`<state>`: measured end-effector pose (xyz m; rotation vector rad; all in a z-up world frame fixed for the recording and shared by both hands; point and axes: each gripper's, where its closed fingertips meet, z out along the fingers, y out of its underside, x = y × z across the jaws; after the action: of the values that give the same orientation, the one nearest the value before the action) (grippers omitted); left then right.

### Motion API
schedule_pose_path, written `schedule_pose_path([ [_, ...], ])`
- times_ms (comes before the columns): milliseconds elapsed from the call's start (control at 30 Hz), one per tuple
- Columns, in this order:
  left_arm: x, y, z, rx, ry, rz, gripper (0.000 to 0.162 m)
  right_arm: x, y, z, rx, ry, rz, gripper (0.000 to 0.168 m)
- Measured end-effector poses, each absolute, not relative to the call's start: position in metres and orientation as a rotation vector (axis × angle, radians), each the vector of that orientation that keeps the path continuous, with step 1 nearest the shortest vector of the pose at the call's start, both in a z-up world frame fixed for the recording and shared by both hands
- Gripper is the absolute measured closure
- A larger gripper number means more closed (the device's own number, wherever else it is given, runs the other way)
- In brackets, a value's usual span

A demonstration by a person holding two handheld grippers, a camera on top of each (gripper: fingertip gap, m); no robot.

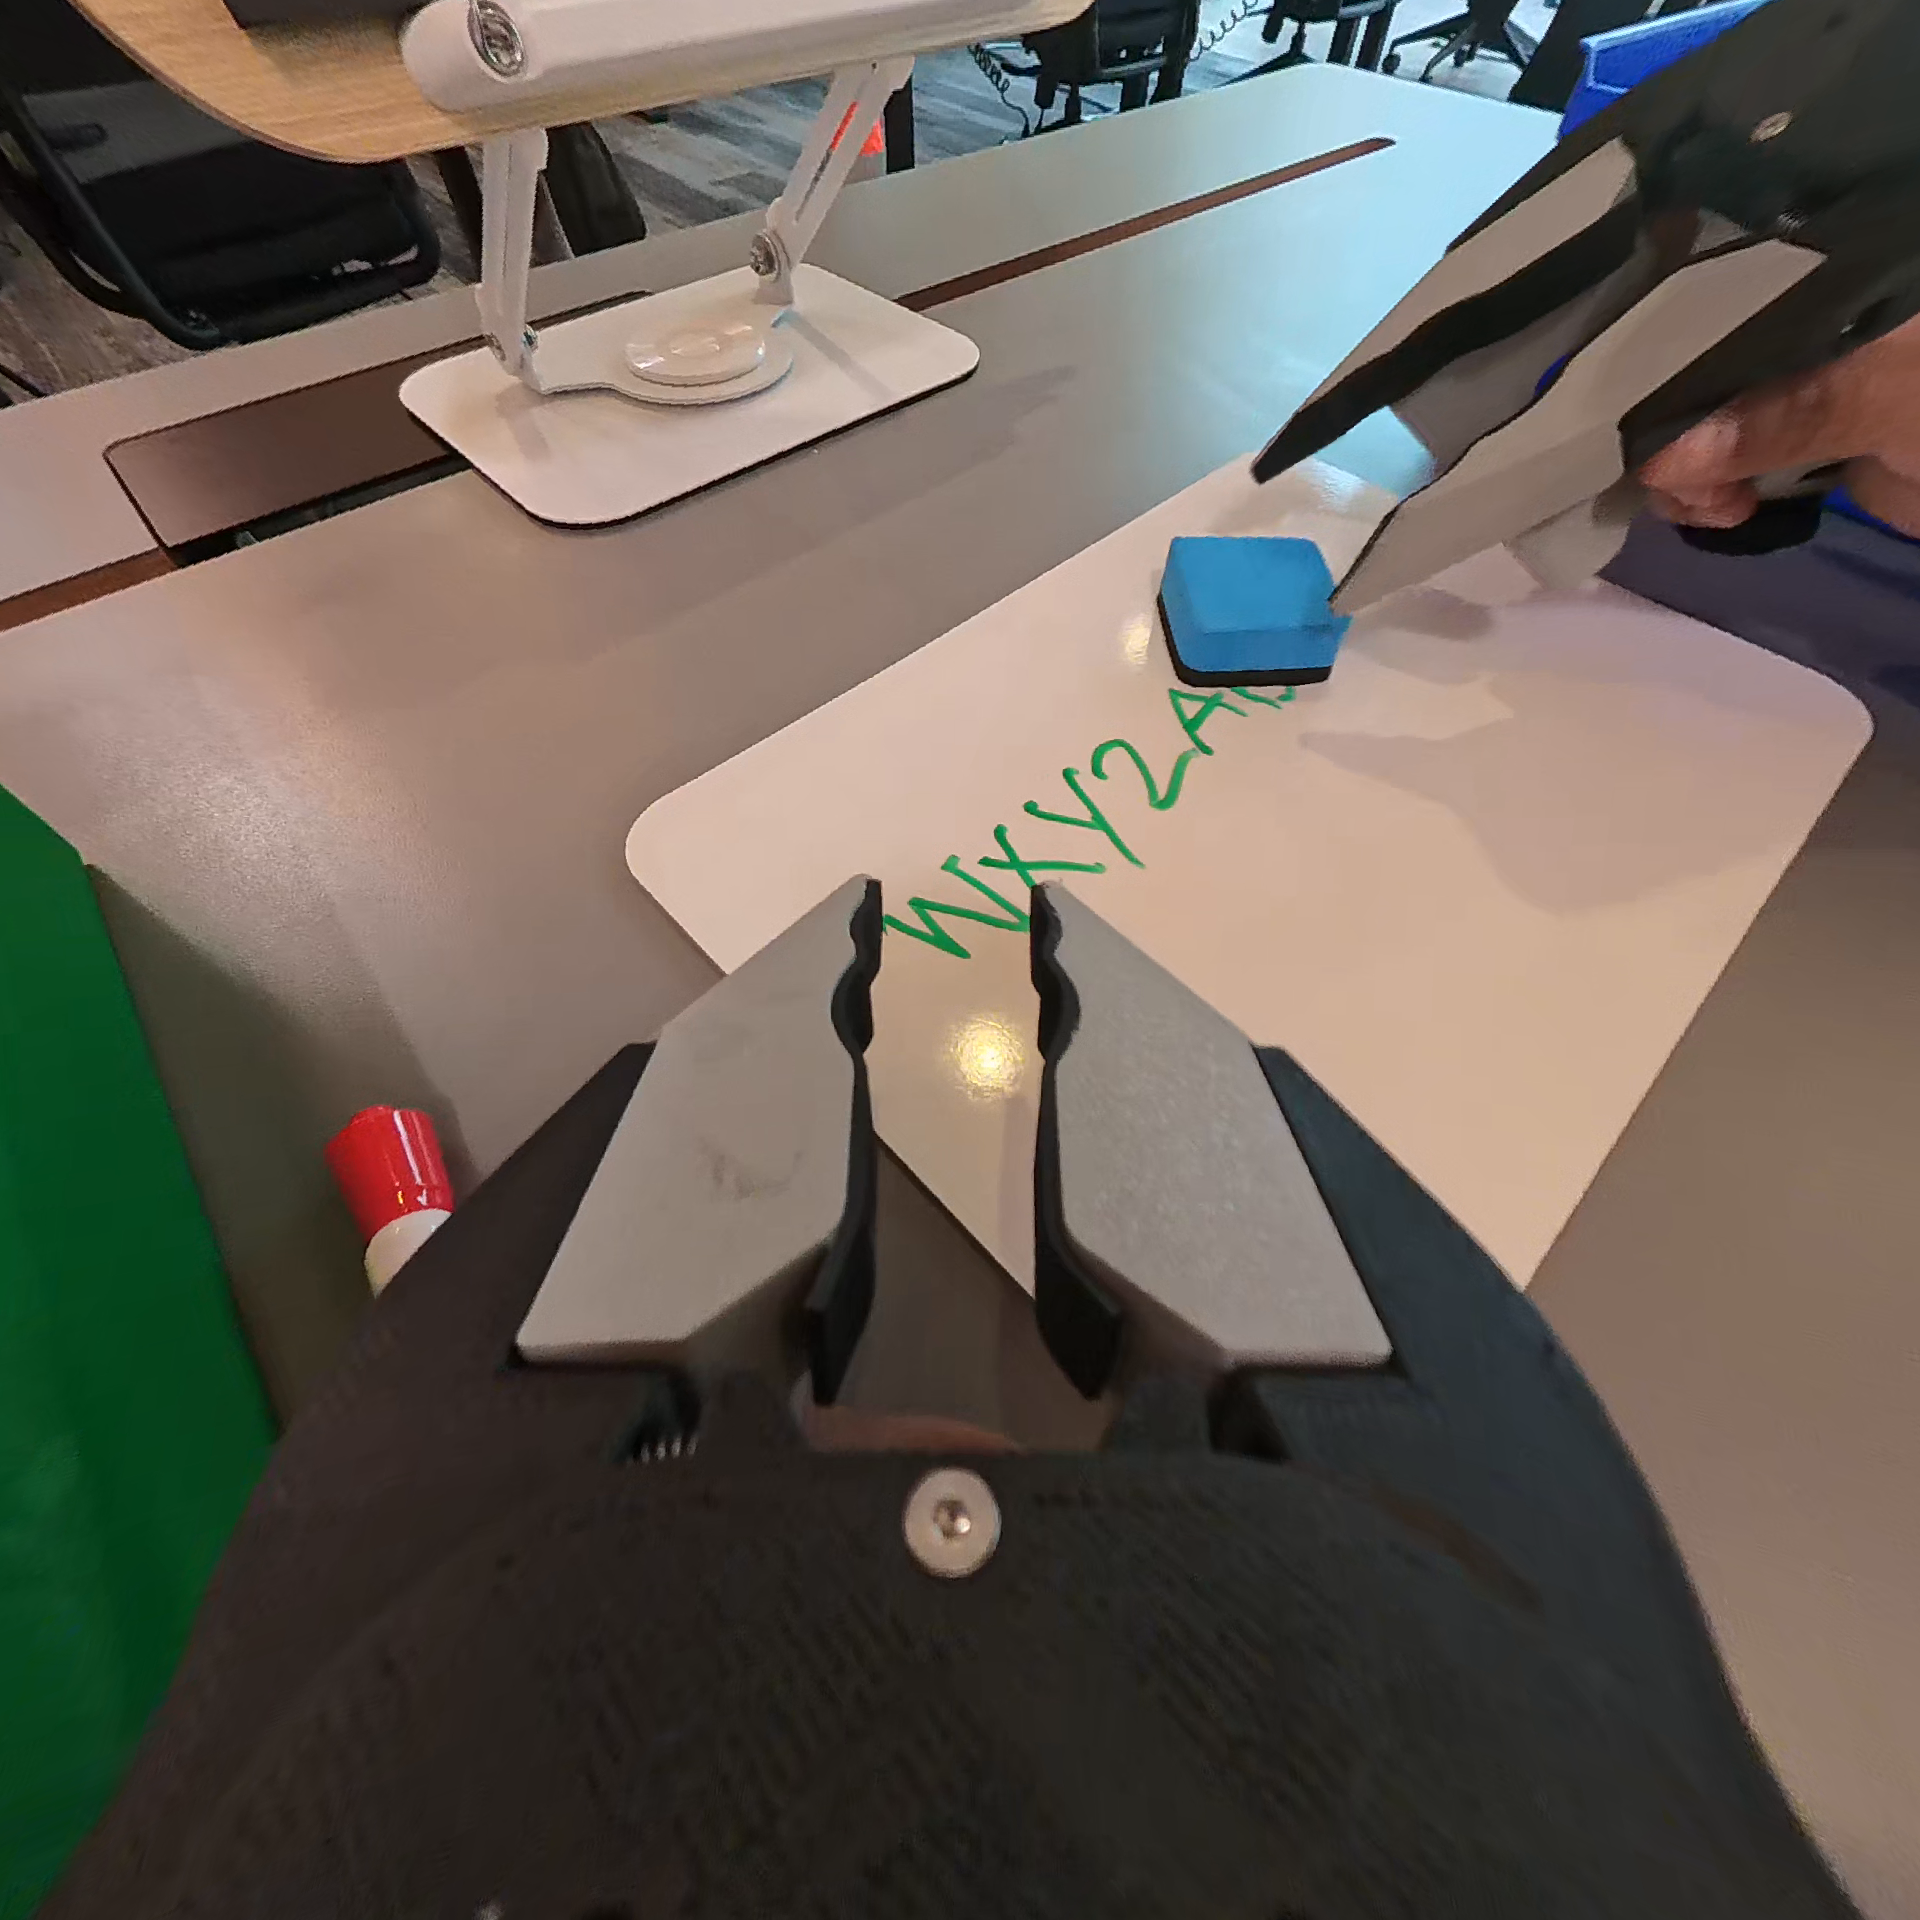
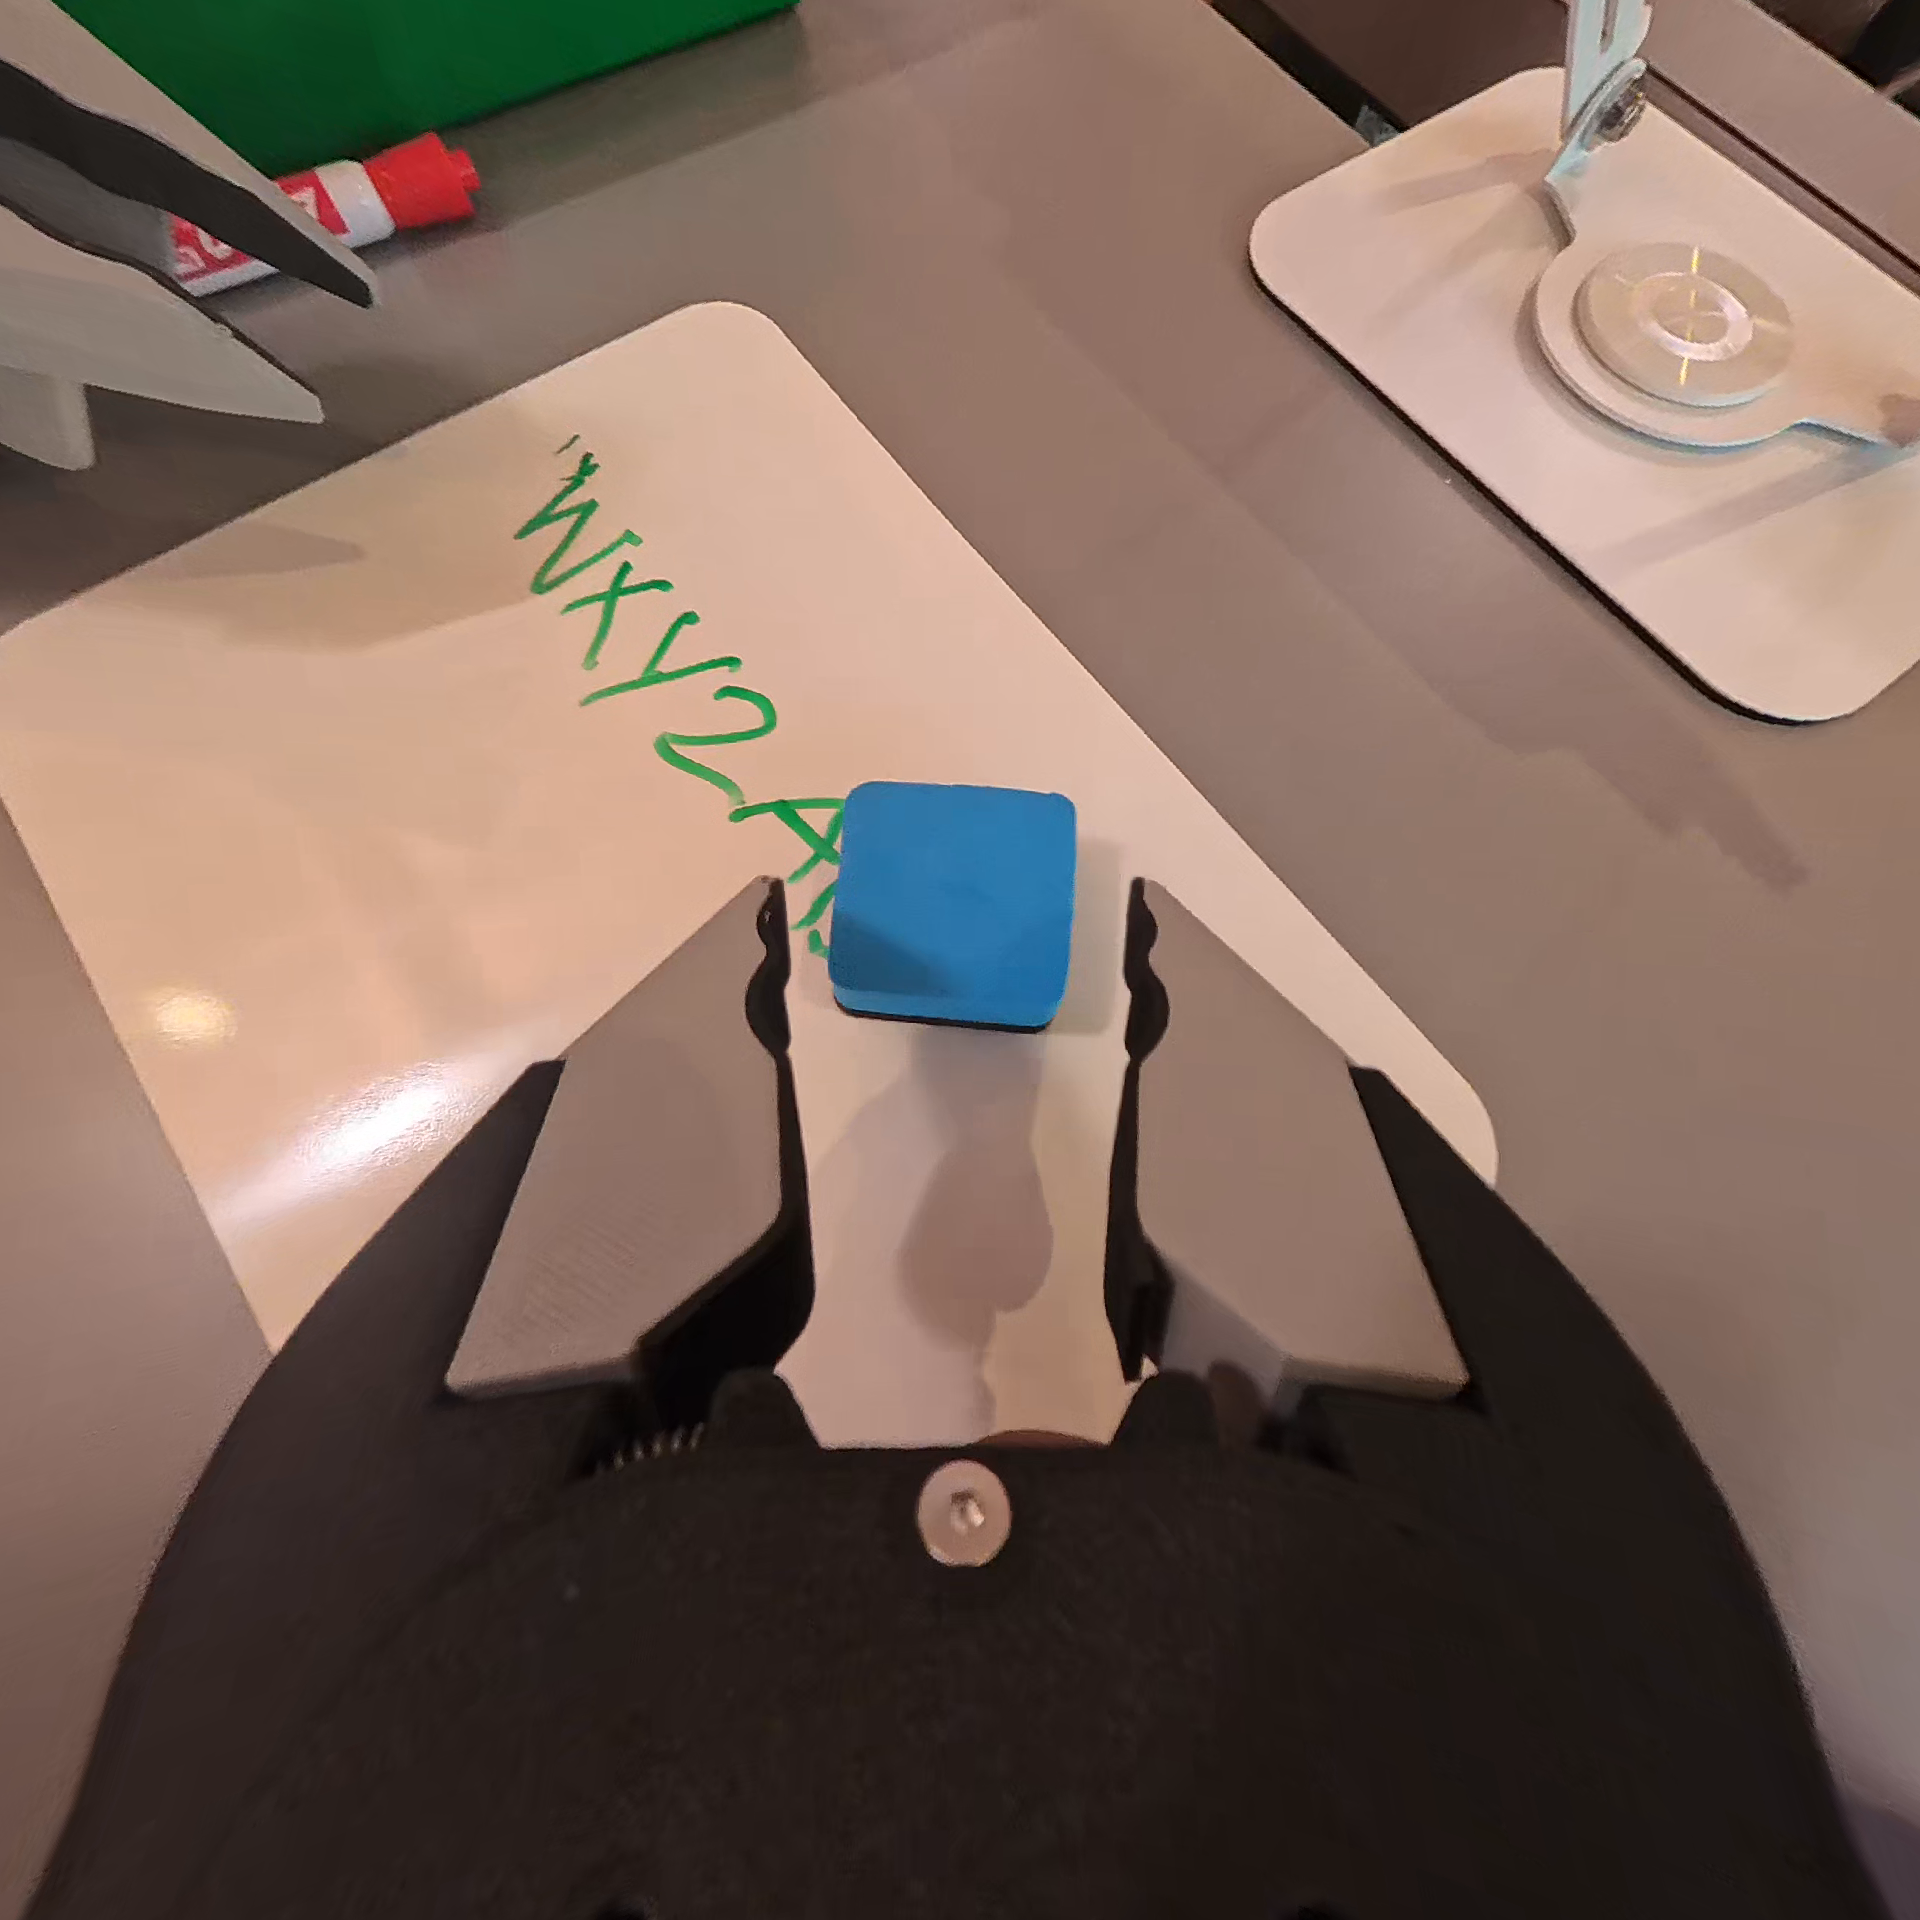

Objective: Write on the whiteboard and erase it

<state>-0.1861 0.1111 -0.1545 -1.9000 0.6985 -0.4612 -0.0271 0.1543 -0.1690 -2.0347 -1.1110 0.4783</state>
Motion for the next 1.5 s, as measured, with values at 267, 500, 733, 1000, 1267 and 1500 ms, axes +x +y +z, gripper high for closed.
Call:
schedule_pose_path([
  [267,-0.187,0.112,-0.155,-1.908,0.692,-0.468,0.136,-0.039,0.156,-0.180,-1.987,-1.178,0.444,0.150],
  [500,-0.190,0.112,-0.157,-1.917,0.691,-0.461,0.136,-0.041,0.154,-0.180,-1.987,-1.185,0.440,0.155],
  [733,-0.193,0.114,-0.157,-1.924,0.680,-0.455,0.136,-0.028,0.177,-0.156,-1.950,-0.980,0.413,0.144],
  [1000,-0.193,0.115,-0.157,-1.927,0.680,-0.455,0.136,-0.029,0.179,-0.180,-2.042,-1.044,0.427,0.159],
  [1267,-0.193,0.115,-0.158,-1.932,0.680,-0.465,0.136,-0.035,0.158,-0.181,-2.052,-1.171,0.450,0.168],
  [1500,-0.193,0.114,-0.158,-1.935,0.685,-0.469,0.136,-0.051,0.146,-0.169,-1.994,-1.187,0.500,0.163],
])
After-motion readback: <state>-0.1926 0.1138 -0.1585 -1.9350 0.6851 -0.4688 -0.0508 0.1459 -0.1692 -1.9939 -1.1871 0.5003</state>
